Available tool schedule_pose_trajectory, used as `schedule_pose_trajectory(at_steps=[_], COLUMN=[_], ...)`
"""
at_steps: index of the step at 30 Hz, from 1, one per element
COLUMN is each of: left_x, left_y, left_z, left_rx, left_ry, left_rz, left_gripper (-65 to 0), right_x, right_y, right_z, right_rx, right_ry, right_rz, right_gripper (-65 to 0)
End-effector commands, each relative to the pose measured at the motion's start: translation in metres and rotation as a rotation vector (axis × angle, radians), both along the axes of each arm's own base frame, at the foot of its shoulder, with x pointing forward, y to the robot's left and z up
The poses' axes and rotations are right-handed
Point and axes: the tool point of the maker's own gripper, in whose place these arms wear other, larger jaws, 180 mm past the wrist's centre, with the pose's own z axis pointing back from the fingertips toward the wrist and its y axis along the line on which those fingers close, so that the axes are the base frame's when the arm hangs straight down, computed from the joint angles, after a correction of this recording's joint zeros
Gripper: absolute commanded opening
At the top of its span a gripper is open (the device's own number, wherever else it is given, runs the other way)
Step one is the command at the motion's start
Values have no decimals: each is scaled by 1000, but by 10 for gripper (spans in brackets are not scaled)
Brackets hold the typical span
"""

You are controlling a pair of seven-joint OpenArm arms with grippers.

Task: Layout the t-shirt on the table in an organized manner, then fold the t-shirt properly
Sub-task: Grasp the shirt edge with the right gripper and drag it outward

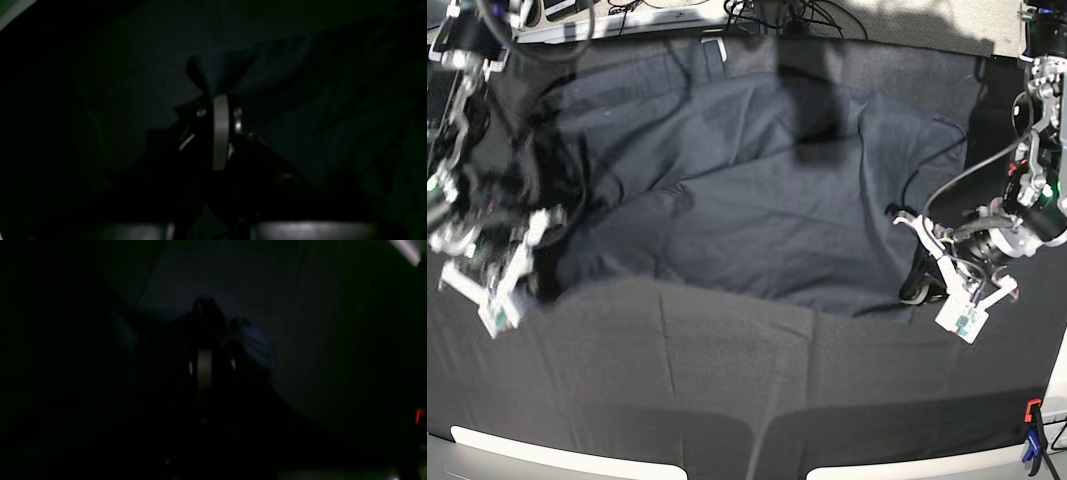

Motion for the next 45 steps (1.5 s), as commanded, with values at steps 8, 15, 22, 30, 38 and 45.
schedule_pose_trajectory(at_steps=[8,15,22,30,38,45], left_x=[5,4,5,5,5,4], left_y=[3,3,3,3,3,3], left_z=[12,11,12,12,12,11], left_rx=[8,9,8,7,8,9], left_ry=[-27,-25,-26,-28,-28,-25], left_rz=[4,4,4,4,4,4], left_gripper=[-650,-650,-650,-650,-650,-650], right_x=[-19,-32,2,41,29,15], right_y=[1,-1,-35,-92,-65,-64], right_z=[-16,-30,-18,-65,-82,-96], right_rx=[0,-9,1,95,233,226], right_ry=[53,96,-94,104,286,324], right_rz=[22,17,-123,-328,-235,-236], right_gripper=[-396,-396,-398,-398,-398,-398])
